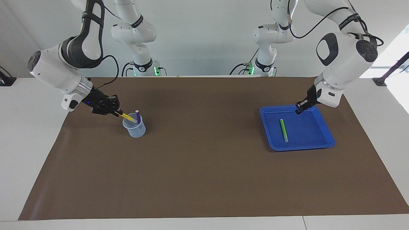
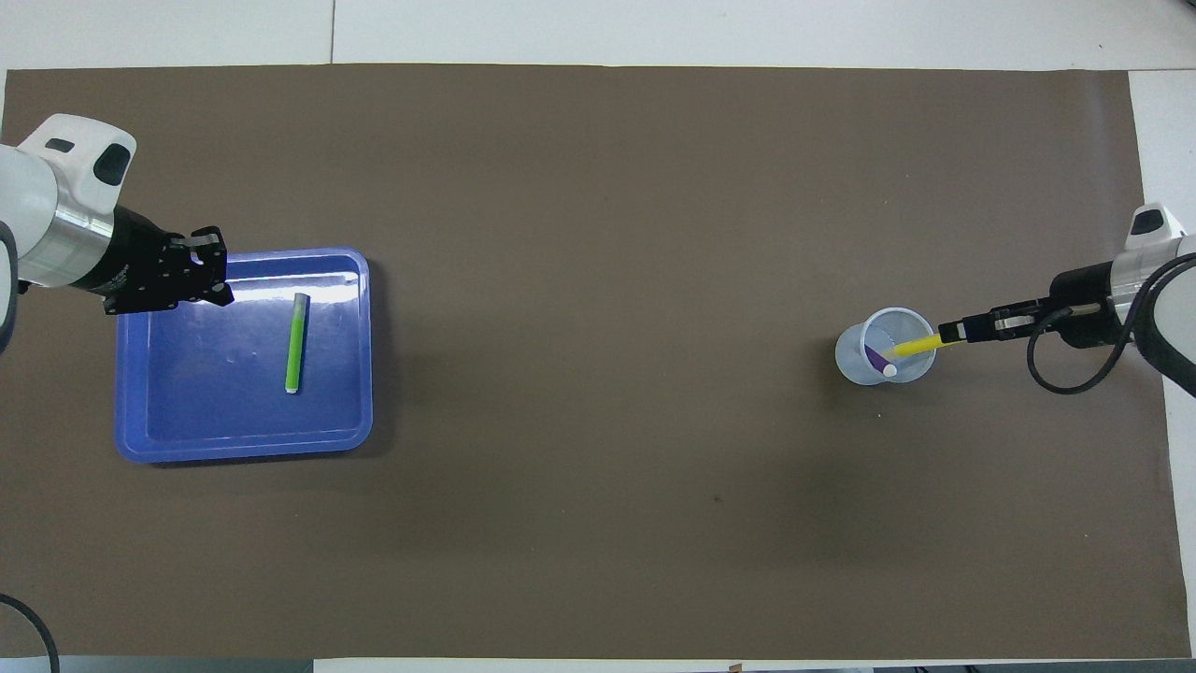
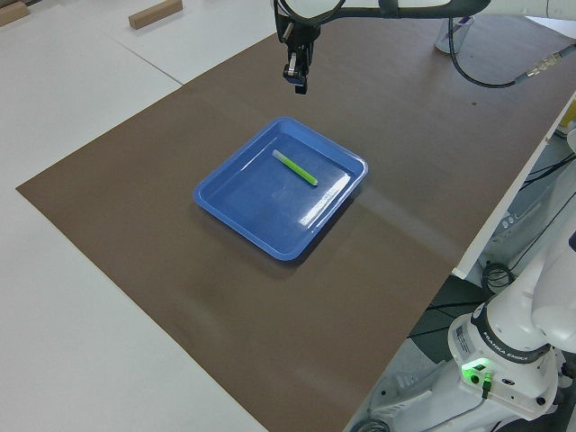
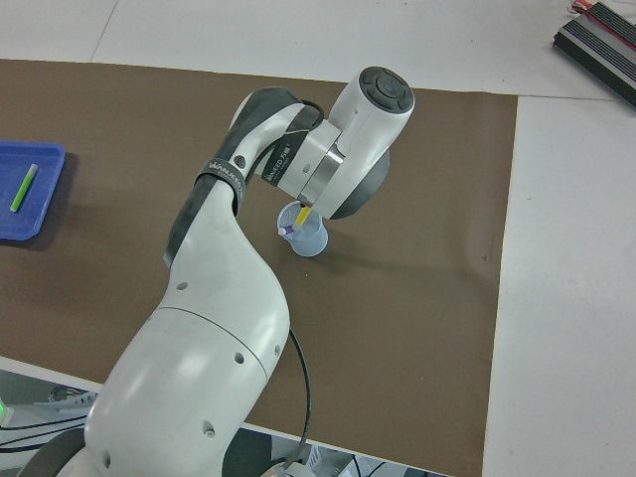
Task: Right arm passes pens to left for tray arrangement
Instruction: 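Lift the yellow pen and carry it toward the left gripper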
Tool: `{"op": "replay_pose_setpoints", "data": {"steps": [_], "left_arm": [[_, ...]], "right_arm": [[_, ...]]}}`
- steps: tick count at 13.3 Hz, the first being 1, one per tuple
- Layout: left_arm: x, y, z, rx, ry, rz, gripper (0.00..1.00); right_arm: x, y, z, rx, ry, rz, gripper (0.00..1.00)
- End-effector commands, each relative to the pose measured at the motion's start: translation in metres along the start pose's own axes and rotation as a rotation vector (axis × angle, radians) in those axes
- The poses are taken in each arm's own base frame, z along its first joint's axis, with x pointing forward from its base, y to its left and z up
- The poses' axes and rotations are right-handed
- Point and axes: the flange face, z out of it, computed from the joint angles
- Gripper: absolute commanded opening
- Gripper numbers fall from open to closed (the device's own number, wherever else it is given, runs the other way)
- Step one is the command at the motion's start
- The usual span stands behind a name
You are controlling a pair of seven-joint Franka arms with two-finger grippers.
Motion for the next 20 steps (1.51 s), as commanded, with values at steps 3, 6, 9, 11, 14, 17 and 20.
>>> {"op": "replay_pose_setpoints", "data": {"steps": [3,6,9,11,14,17,20], "left_arm": [[-0.006,-0.005,-0.004,0.003,0.005,0.03,1.0],[-0.007,-0.005,-0.004,0.004,-0.003,0.026,1.0],[-0.011,-0.003,-0.007,-0.033,-0.031,-0.062,1.0],[-0.018,0.002,-0.021,-0.103,-0.04,-0.211,1.0],[-0.036,0.018,-0.046,-0.186,-0.051,-0.487,1.0],[-0.065,0.053,-0.072,-0.244,-0.068,-0.829,1.0],[-0.075,0.069,-0.099,-0.368,-0.124,-1.148,1.0]], "right_arm": [[0.019,-0.104,-0.031,-0.074,-0.019,0.18,0.0],[0.037,-0.182,-0.012,-0.032,0.029,0.347,0.0],[0.049,-0.239,0.016,0.13,0.042,0.48,0.0],[0.053,-0.281,0.037,0.206,0.049,0.604,0.0],[0.056,-0.329,0.052,0.37,0.01,0.777,0.0],[0.055,-0.377,0.071,0.515,-0.038,0.923,0.0],[0.054,-0.411,0.081,0.56,-0.074,1.0,0.0]]}}
